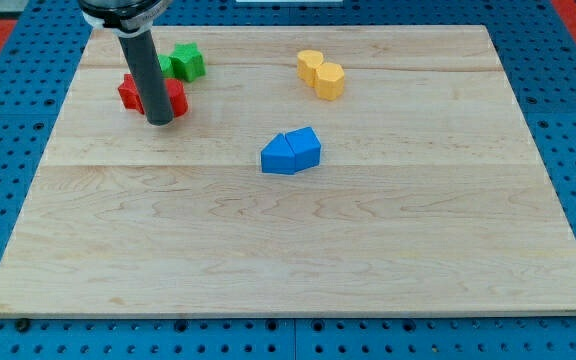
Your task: Touch the bottom side of blue blocks with your arm
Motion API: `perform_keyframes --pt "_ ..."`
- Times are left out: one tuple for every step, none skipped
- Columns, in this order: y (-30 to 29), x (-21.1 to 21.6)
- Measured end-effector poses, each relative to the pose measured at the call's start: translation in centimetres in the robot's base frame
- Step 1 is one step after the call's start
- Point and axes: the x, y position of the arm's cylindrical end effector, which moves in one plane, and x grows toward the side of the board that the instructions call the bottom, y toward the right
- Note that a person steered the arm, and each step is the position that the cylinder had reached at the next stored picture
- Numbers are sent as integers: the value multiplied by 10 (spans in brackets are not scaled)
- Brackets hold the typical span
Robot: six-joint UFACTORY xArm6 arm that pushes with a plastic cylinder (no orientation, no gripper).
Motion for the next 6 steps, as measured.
perform_keyframes --pt "0 6" --pt "21 56" --pt "40 103" --pt "103 103" --pt "151 98" --pt "160 91"
